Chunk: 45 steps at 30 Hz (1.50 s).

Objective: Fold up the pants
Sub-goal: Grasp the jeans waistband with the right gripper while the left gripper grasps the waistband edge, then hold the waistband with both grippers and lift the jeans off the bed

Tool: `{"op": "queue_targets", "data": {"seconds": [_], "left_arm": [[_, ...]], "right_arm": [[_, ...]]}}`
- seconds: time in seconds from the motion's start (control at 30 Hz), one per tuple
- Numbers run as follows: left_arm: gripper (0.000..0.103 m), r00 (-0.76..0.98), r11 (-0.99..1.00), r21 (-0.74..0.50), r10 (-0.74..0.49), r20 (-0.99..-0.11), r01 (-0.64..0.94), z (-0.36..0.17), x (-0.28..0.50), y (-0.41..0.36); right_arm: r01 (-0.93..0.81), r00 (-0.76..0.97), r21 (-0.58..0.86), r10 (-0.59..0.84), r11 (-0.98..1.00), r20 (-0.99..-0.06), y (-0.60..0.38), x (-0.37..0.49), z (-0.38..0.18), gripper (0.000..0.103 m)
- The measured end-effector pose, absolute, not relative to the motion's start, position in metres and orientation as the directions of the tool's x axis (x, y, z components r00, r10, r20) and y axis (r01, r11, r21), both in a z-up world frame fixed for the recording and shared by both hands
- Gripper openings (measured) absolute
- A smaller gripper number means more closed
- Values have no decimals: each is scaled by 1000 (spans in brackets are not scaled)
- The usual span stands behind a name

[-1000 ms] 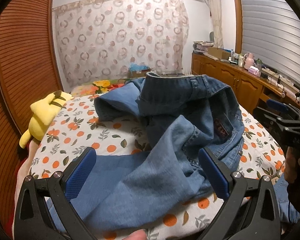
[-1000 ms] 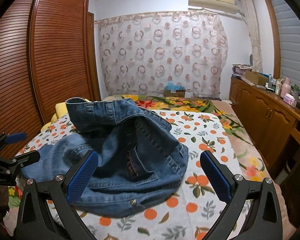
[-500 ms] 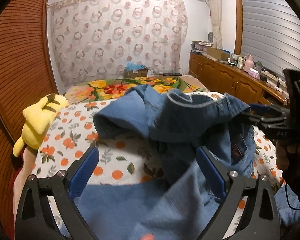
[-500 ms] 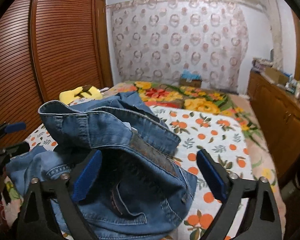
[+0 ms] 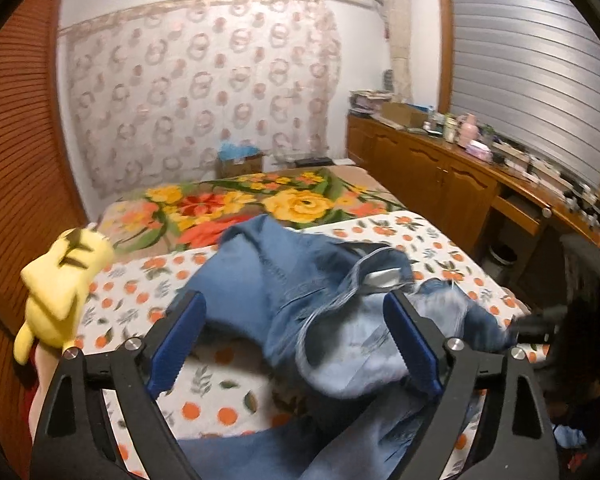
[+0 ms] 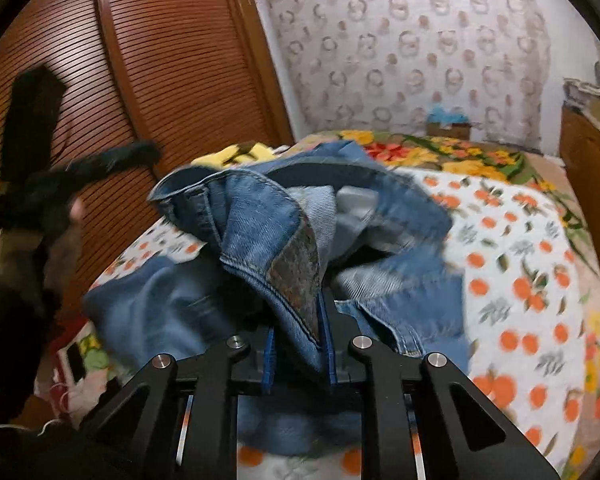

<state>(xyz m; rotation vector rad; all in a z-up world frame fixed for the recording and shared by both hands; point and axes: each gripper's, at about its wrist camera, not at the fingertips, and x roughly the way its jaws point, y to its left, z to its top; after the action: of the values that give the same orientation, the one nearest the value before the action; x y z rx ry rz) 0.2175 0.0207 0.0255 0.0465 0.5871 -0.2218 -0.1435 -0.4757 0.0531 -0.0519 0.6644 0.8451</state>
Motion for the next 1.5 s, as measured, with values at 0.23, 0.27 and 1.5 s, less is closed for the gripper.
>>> {"op": "queue_targets", "data": {"seconds": [0.23, 0.27, 1.5], "left_arm": [[72, 733, 943, 41, -230, -641, 331, 9, 251, -10], [67, 721, 939, 62, -218, -657, 340, 4, 256, -14], [11, 720, 959, 32, -189, -668, 281, -16, 215, 43]], "right_arm": [[-692, 446, 239, 664, 681, -600, -488, -159, 34, 18], [-684, 455, 236, 657, 690, -601, -492, -158, 34, 18], [-537, 506, 280, 570, 795, -647, -495, -63, 25, 58]]}}
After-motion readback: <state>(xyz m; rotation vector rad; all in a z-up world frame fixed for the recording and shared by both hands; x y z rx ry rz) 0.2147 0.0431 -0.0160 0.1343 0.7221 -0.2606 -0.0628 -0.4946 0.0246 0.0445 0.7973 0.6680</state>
